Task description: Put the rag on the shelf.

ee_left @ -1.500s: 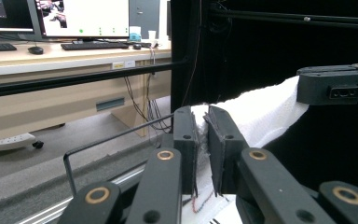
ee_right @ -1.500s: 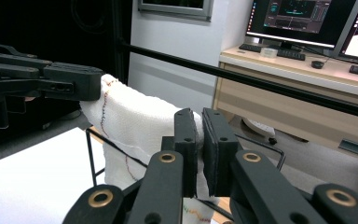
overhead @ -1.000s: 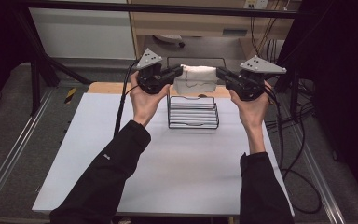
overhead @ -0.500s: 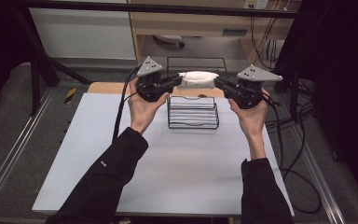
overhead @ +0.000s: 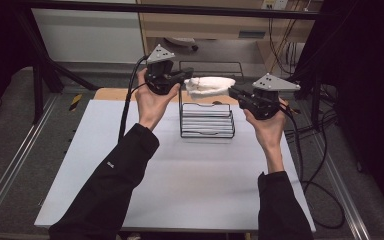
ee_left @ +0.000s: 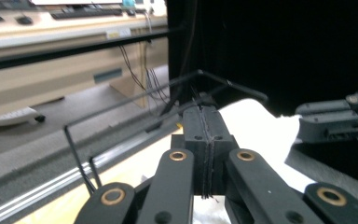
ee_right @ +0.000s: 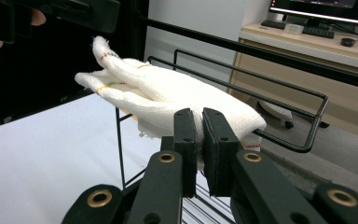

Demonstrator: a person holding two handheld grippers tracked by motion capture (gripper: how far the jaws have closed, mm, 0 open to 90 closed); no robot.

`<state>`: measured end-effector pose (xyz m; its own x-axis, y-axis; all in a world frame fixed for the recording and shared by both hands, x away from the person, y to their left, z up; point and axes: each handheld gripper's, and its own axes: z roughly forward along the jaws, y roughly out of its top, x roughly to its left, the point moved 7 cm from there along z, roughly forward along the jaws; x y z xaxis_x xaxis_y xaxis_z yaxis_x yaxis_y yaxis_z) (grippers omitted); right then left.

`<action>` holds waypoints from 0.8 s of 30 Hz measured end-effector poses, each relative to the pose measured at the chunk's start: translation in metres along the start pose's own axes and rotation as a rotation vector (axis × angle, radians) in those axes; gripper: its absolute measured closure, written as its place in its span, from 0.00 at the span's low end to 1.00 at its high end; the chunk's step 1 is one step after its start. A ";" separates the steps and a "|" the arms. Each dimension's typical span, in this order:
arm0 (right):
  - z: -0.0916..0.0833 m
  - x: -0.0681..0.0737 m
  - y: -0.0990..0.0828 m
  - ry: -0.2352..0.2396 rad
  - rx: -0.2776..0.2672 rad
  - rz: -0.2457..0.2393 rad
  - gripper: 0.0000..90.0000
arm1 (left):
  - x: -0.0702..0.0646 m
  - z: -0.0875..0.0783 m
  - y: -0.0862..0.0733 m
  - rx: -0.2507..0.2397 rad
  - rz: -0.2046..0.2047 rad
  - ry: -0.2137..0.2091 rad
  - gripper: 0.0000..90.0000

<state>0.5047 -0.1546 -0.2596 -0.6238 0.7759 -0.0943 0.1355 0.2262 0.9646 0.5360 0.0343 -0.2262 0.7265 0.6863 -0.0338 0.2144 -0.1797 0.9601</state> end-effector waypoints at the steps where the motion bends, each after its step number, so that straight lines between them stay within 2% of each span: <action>1: 0.000 0.000 0.000 0.001 0.000 -0.001 0.94 | -0.002 0.001 -0.003 0.016 0.006 -0.011 1.00; 7: 0.001 0.001 -0.006 0.008 0.013 0.001 0.94 | -0.011 0.005 -0.026 0.069 0.014 -0.066 1.00; 11: 0.003 0.002 -0.010 0.013 0.031 -0.002 0.93 | -0.010 0.009 -0.041 0.092 0.010 -0.072 1.00; 19: 0.005 0.003 -0.012 0.021 0.041 0.000 0.90 | -0.008 0.015 -0.049 0.096 0.011 -0.057 1.00; 24: -0.001 0.003 -0.004 0.038 -0.006 0.026 0.82 | -0.008 0.016 -0.049 0.095 0.013 -0.052 1.00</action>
<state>0.5016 -0.1540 -0.2633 -0.6489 0.7584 -0.0602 0.1474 0.2030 0.9680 0.5300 0.0269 -0.2774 0.7620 0.6464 -0.0387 0.2643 -0.2559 0.9299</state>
